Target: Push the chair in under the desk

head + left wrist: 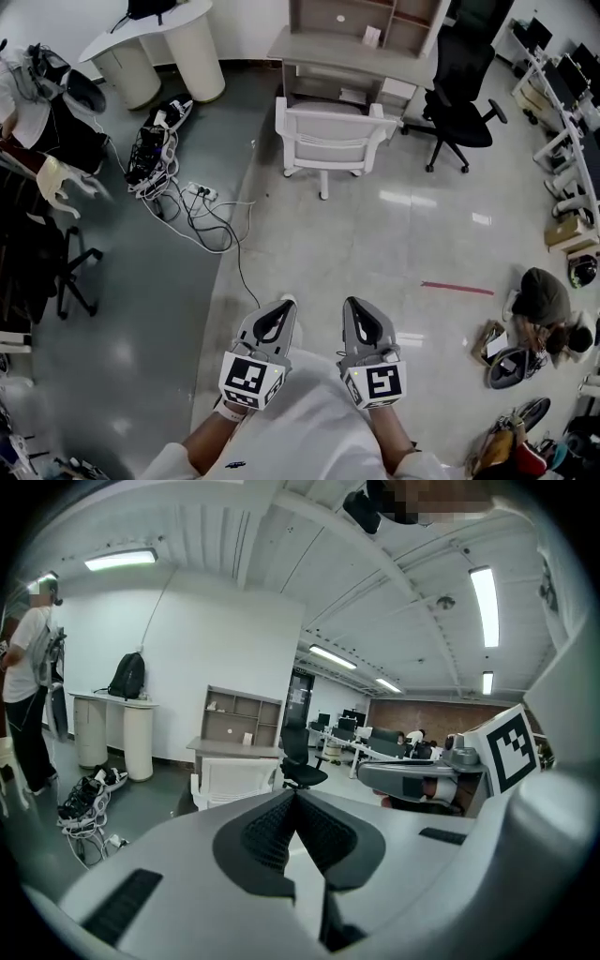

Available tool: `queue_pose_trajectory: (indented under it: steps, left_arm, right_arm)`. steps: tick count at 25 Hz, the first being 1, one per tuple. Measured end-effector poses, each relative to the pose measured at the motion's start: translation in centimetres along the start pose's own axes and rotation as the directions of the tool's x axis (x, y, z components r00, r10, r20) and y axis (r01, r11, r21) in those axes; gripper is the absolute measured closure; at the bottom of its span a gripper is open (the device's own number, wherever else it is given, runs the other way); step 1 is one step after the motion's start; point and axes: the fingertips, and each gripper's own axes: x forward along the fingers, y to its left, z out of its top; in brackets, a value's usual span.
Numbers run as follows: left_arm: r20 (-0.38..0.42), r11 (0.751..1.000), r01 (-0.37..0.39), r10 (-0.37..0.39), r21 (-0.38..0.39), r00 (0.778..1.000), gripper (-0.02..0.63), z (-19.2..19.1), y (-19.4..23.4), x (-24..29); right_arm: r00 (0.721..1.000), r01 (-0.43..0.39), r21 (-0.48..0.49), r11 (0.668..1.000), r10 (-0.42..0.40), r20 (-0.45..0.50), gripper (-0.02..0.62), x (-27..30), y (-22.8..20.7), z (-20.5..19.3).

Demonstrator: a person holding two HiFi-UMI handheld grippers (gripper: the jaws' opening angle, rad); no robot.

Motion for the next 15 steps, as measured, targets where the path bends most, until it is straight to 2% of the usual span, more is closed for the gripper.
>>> queue_pose_trajectory:
  steps: [6, 10, 15]
  left_arm:
    - [0.038, 1.000, 0.026, -0.026, -0.012, 0.999, 0.600, 4.7, 7.1, 5.1]
    - [0.038, 0.999, 0.041, -0.041, -0.016, 0.998, 0.600, 6.0, 10.8, 7.7]
    - [0.029, 0.999, 0.049, -0.049, -0.022, 0.998, 0.600, 7.3, 14.5, 10.9]
  right_arm:
    - [1.000, 0.007, 0.002, 1.000, -0.007, -0.003, 0.584, 9.2, 0.4, 2.2]
    - [1.000, 0.014, 0.002, 1.000, -0.014, -0.005, 0.584, 14.1, 0.3, 2.7]
    - [0.998, 0.053, 0.013, 0.999, -0.053, -0.021, 0.584, 18.6, -2.0, 3.1]
